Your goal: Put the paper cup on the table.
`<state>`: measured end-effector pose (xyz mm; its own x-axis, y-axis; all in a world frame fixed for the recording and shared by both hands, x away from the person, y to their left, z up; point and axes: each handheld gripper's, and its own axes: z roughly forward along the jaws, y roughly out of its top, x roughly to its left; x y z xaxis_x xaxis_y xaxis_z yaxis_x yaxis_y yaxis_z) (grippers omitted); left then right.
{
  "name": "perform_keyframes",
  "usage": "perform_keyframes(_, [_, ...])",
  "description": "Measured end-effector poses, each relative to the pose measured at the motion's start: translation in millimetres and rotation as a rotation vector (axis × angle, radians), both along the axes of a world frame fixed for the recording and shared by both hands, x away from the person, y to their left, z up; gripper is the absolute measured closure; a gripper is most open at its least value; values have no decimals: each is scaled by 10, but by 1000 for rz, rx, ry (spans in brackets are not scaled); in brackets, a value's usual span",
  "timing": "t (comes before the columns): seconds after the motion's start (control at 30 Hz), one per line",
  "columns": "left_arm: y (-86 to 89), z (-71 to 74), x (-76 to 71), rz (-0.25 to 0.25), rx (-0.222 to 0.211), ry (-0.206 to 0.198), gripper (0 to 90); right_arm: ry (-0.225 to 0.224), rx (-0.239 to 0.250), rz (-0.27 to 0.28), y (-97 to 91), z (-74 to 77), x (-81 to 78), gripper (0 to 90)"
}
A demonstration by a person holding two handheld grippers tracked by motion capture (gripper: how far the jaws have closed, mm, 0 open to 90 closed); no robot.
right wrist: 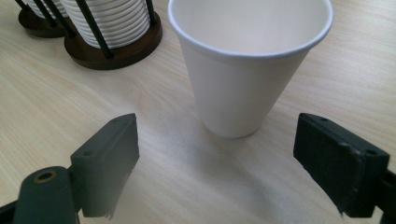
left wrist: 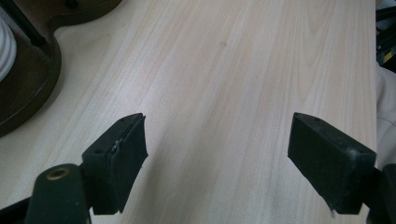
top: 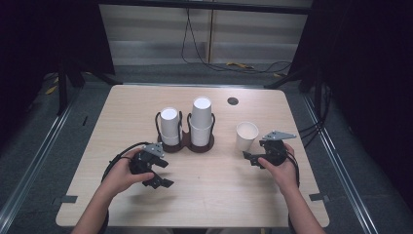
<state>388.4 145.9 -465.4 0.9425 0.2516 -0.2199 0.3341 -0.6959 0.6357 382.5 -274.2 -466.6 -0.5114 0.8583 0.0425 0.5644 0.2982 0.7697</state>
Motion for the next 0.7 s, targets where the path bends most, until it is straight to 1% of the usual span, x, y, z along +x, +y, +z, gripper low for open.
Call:
perform_keyframes(0.03, [-4,1,4,-1,-3,-5,193,0,1,0,-1,-3,-12,141])
perform_keyframes(0.07, [-3,6,13,-15,8,-11,193,3,3,3,-4,-4,-25,141])
perform_keyframes(0.2, [-15,15,22,-18,5,-4,193,4,8,15,-6,-11,-73,141])
perform_keyframes(0.23, [-10,26,33,-26,25,-8,193,7,6,17,-4,-9,-82,141])
perform_keyframes(0.27, [-12,18,40,-33,23,-8,193,4,3,19,-1,-9,-91,141])
perform_keyframes(0.3, [-21,10,34,-18,13,-2,192,3,6,20,0,-10,-99,141])
perform_keyframes(0.33, [-20,16,49,-38,32,-5,193,5,7,19,0,-11,-112,141])
perform_keyframes(0.37, [-32,0,36,-25,12,4,193,4,10,24,-1,-15,-121,141])
perform_keyframes(0.43, [-35,4,32,-24,21,-2,193,5,5,26,3,-27,-143,141])
perform_keyframes(0.47, [-36,1,29,-22,12,-2,193,5,5,29,4,-31,-149,141])
perform_keyframes(0.53, [-30,12,35,-28,24,-6,193,8,8,34,16,-39,-165,141])
perform_keyframes(0.57, [-30,7,33,-27,15,-7,193,9,4,34,23,-41,-174,141])
perform_keyframes(0.63, [-28,8,33,-29,13,-6,193,16,1,41,35,-45,-190,141])
perform_keyframes(0.7, [-25,12,25,-19,14,-3,193,17,2,45,48,-47,-211,141])
